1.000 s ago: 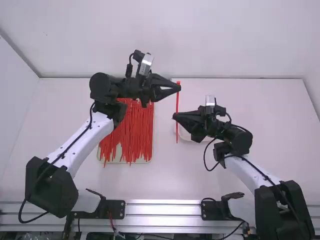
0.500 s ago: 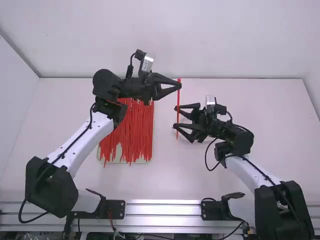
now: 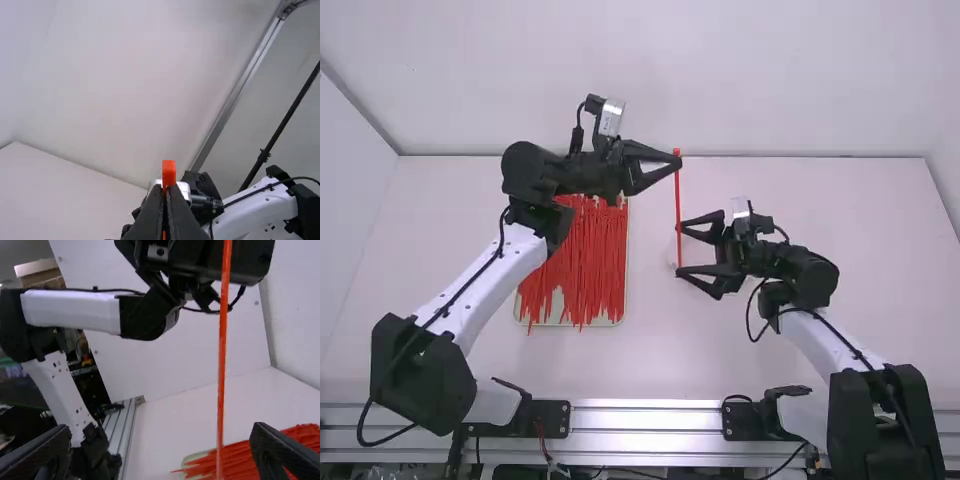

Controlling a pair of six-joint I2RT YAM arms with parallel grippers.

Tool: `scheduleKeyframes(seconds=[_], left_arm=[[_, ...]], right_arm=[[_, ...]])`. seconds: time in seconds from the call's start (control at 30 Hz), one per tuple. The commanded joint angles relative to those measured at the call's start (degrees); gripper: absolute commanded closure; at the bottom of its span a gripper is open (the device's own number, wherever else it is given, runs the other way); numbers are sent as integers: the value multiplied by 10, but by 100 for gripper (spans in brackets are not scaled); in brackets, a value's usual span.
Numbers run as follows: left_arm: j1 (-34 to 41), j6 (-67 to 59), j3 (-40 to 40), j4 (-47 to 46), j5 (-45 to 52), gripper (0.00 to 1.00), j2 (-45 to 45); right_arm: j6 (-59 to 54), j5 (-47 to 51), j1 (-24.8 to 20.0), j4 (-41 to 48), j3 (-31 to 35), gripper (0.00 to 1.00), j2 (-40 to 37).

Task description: Fasten the cable tie

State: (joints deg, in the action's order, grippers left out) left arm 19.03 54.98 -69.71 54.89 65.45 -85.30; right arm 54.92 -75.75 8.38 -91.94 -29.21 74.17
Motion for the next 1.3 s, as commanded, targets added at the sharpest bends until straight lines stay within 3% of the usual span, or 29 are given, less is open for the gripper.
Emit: scheduleKeyframes(seconds=[0.0, 0.27, 0.43, 0.67, 0.77, 0.87, 0.9, 0.93, 1.27], left_arm=[[0, 18, -25, 6, -2, 99, 3], [1, 33, -42, -6, 10, 99, 3], [-1, 60, -47, -5, 11, 99, 3], [0, 47, -46, -29, 13, 98, 3], [1, 30, -46, -58, 9, 98, 3], [1, 31, -46, -65, 9, 98, 3], [1, 30, -46, -62, 9, 98, 3], [0, 30, -46, -63, 8, 98, 3], [0, 7, -42, -66, 6, 98, 3]], right_arm=[[-6, -42, 0, -3, 4, 5, -8], [-45, -69, 8, 18, 6, 5, -8], [-123, -55, 15, 110, 8, 7, -8], [-152, -41, 14, 147, 8, 22, -8], [-142, -40, 14, 142, 8, 31, -8], [-145, -40, 14, 143, 8, 56, -8], [-144, -40, 14, 145, 8, 89, -8], [-144, -40, 15, 145, 8, 100, -8], [-131, -42, 10, 144, 8, 100, -8]])
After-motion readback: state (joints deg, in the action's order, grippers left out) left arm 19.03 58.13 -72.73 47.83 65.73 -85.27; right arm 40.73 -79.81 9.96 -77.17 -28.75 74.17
